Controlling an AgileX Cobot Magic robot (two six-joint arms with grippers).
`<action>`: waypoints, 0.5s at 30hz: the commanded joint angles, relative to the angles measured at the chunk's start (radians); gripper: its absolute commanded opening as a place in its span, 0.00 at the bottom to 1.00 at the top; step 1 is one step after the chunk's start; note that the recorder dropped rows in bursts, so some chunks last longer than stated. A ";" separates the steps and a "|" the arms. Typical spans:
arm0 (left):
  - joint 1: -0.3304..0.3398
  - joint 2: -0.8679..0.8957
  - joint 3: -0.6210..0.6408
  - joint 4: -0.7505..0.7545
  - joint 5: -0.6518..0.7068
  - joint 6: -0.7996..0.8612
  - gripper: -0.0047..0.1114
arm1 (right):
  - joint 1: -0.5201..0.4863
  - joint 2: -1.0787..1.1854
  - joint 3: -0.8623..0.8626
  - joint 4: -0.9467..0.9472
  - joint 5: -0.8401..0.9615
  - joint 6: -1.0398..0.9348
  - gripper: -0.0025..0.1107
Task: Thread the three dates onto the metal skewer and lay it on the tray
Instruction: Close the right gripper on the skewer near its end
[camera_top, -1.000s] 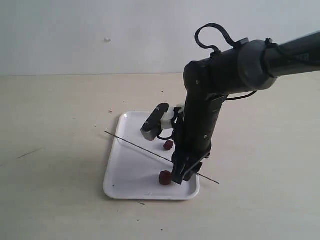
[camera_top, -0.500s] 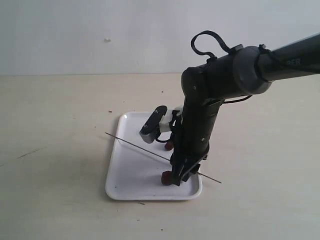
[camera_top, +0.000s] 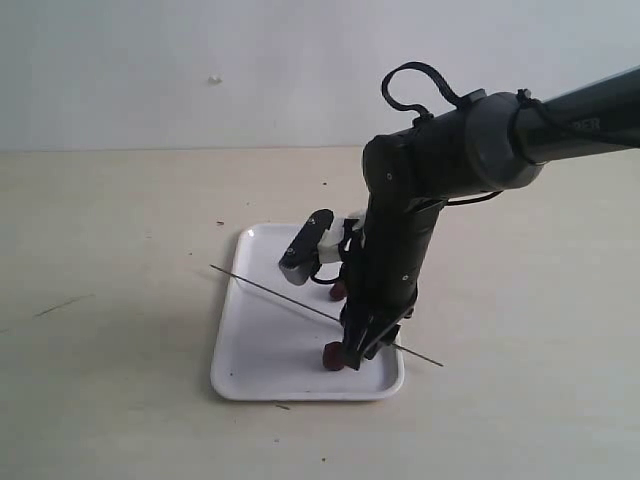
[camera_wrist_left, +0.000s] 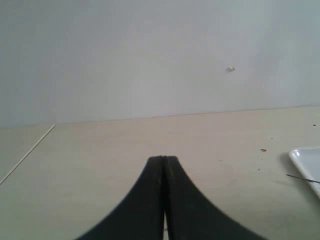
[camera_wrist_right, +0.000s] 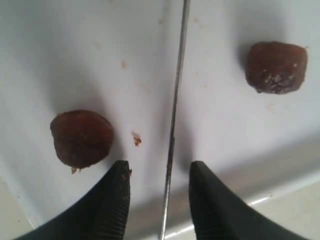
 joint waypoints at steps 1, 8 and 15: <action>0.005 -0.004 0.004 -0.002 -0.001 -0.004 0.04 | 0.001 -0.002 -0.003 -0.023 -0.001 -0.005 0.33; 0.005 -0.004 0.004 -0.002 -0.001 -0.004 0.04 | 0.001 -0.002 -0.003 -0.028 -0.003 -0.005 0.26; 0.005 -0.004 0.004 -0.002 -0.001 -0.004 0.04 | 0.001 0.015 -0.003 -0.028 -0.013 -0.005 0.23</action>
